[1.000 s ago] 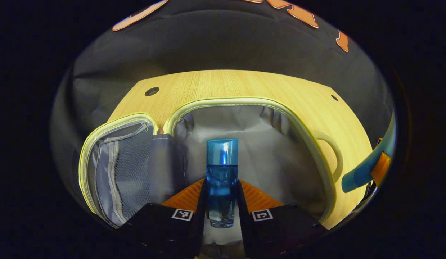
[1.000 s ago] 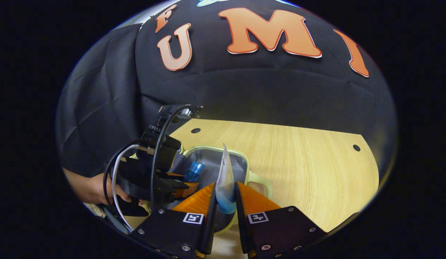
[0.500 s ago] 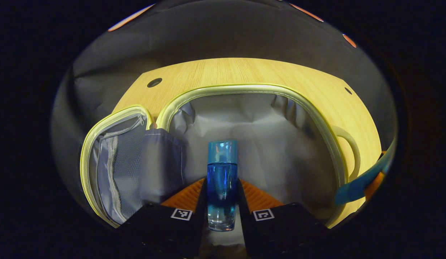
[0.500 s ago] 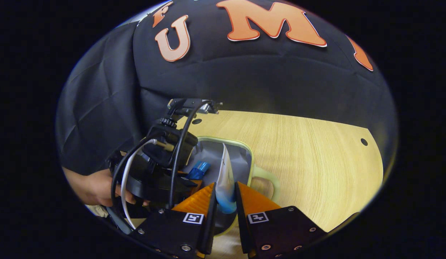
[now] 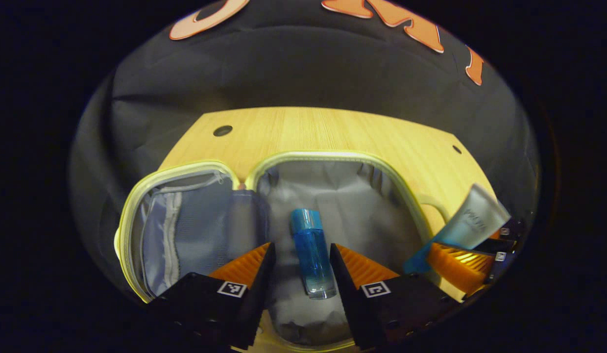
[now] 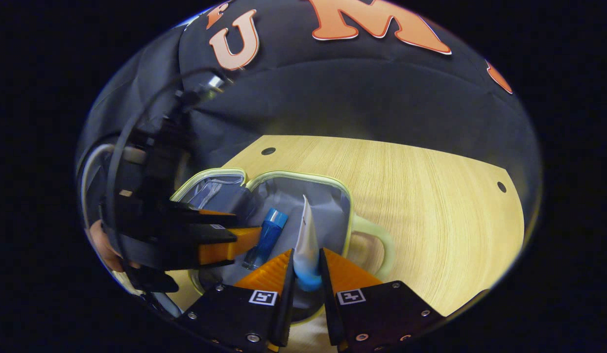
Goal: First open the suitcase, pack the skin care products into it, and then close the suitcase.
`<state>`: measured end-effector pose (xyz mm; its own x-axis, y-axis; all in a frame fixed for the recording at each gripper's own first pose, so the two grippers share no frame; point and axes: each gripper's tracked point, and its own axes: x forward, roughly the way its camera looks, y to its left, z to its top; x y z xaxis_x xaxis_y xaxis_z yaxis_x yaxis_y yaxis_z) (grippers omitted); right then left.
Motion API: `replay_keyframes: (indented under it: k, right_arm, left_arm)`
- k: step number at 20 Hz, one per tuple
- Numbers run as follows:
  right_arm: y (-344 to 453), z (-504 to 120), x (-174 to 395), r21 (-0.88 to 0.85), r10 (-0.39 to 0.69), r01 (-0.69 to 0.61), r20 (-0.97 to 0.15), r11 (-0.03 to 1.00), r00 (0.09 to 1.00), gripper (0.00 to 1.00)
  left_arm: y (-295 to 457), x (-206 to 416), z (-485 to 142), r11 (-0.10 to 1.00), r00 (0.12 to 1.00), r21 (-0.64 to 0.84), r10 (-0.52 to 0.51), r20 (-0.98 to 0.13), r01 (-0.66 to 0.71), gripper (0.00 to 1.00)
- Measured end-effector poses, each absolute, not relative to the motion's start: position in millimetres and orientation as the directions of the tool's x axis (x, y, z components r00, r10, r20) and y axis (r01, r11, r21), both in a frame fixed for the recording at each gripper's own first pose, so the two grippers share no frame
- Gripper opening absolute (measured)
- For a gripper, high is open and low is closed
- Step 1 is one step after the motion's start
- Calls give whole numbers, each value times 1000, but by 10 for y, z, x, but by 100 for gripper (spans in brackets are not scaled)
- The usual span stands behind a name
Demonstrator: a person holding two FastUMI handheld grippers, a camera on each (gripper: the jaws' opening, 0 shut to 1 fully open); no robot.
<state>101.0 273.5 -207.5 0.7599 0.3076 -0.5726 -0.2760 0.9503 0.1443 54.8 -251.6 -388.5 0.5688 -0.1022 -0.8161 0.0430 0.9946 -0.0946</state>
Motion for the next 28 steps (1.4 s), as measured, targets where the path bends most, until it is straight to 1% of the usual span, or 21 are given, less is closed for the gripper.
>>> replay_keyframes:
  k: [2,4,7,8,9,11,15,17,20,22,23,24,25,27,28]
  right_arm:
    - [2865,-2163,1019,152,314,-280,-600,948,736,30]
    - [2976,-2264,1063,155,312,-278,-623,948,717,30]
    - [3075,-2477,1069,152,289,-255,-675,955,679,30]
    - [3083,-2534,1074,151,279,-245,-691,958,667,30]
    - [3066,-2556,1058,153,272,-234,-705,960,655,30]
    - [3038,-2570,1185,154,239,-185,-710,971,662,30]
    - [2939,-2778,1351,167,177,-74,-776,983,605,31]
    - [2964,-2840,1395,159,165,-63,-781,985,603,31]
    - [2939,-2832,1384,106,123,-65,-778,992,616,30]
    - [2949,-2769,1369,100,117,-63,-767,993,631,35]
    - [2962,-2719,1355,103,123,-68,-756,992,642,39]
    - [2962,-2644,1351,97,122,-75,-742,992,659,43]
    - [2919,-2557,1352,72,104,-75,-718,995,688,55]
    - [2823,-2391,1327,24,69,-72,-678,997,732,66]
    - [2774,-2315,1296,8,56,-69,-664,998,745,69]
  left_arm:
    - [-2236,530,-3693,998,615,-62,-67,-785,30,79]
    - [-2012,500,-3533,998,655,-64,-57,-754,12,83]
    - [-1644,386,-3377,996,690,-82,-34,-723,-37,84]
    - [-1469,342,-3360,996,693,-72,-11,-720,-58,87]
    - [-1324,294,-3329,995,699,-66,5,-716,-74,85]
    - [-1032,188,-3348,991,694,-58,40,-718,-117,85]
    - [-465,-11,-3479,975,660,-55,103,-744,-214,86]
    - [-220,-42,-3566,966,648,-50,130,-750,-253,87]
    - [199,-155,-3721,947,614,-41,174,-770,-320,87]
    - [423,-181,-3849,929,596,-52,192,-780,-368,87]
    - [497,-175,-3891,920,595,-70,191,-781,-386,87]
    - [582,-176,-3929,910,591,-81,195,-783,-407,89]
    - [634,-169,-3969,901,587,-98,190,-787,-423,90]
    - [767,-177,-4008,882,584,-140,172,-794,-450,91]
    - [794,-186,-4006,871,588,-175,150,-795,-460,91]
